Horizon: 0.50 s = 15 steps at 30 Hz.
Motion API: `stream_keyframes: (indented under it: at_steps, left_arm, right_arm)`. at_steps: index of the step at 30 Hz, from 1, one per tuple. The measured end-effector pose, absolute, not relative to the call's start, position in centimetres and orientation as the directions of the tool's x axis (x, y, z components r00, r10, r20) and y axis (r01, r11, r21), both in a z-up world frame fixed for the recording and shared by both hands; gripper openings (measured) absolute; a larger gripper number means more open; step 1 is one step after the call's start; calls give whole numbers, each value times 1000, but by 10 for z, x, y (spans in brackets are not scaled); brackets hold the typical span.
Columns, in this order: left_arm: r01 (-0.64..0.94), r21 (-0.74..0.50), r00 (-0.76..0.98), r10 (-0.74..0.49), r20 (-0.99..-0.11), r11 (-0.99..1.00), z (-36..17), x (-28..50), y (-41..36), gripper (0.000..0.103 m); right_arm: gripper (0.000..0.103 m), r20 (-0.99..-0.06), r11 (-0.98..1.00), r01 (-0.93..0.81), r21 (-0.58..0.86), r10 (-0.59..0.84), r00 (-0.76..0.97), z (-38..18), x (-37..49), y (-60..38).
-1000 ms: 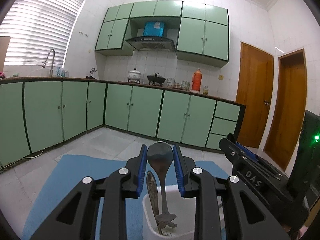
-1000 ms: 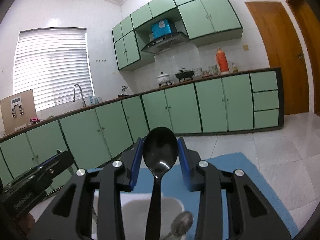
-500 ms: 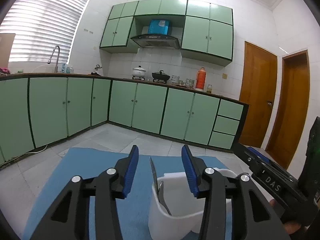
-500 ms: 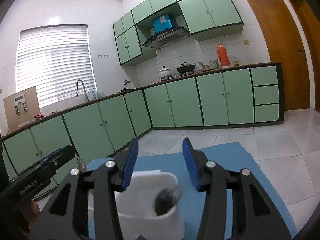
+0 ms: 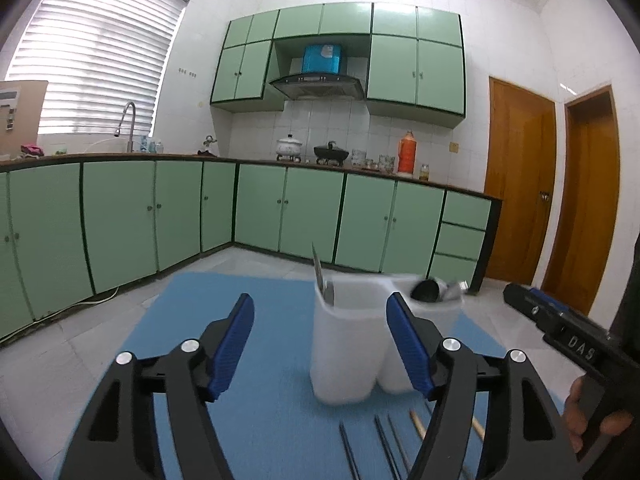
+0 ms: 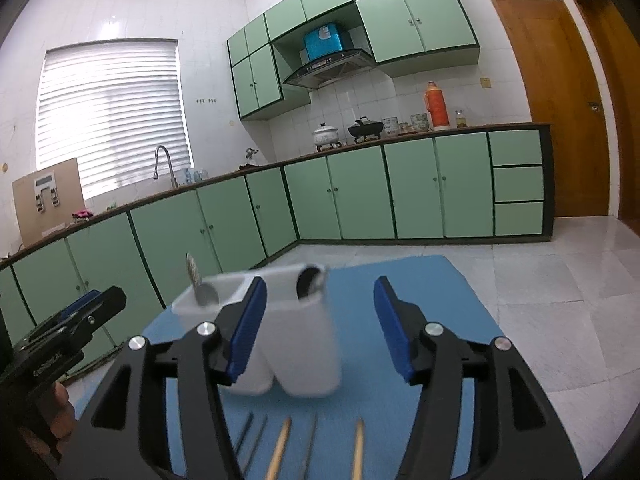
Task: Organize utensils
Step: 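Move both tools back over the row of chopsticks on the table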
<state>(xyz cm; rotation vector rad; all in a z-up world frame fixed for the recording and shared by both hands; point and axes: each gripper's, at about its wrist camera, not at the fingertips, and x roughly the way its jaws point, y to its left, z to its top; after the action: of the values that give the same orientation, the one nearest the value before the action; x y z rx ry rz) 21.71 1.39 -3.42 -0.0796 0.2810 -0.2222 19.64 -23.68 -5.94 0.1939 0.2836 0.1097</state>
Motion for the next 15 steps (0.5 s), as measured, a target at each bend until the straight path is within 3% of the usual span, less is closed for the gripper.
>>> stream_keyframes:
  at_steps: [15]
  left_arm:
    - [184,-52,893,-190,-409,981,-95,113,11,80]
  right_arm:
    - [56,-457,983,12,185,76,886,-131,73,-244]
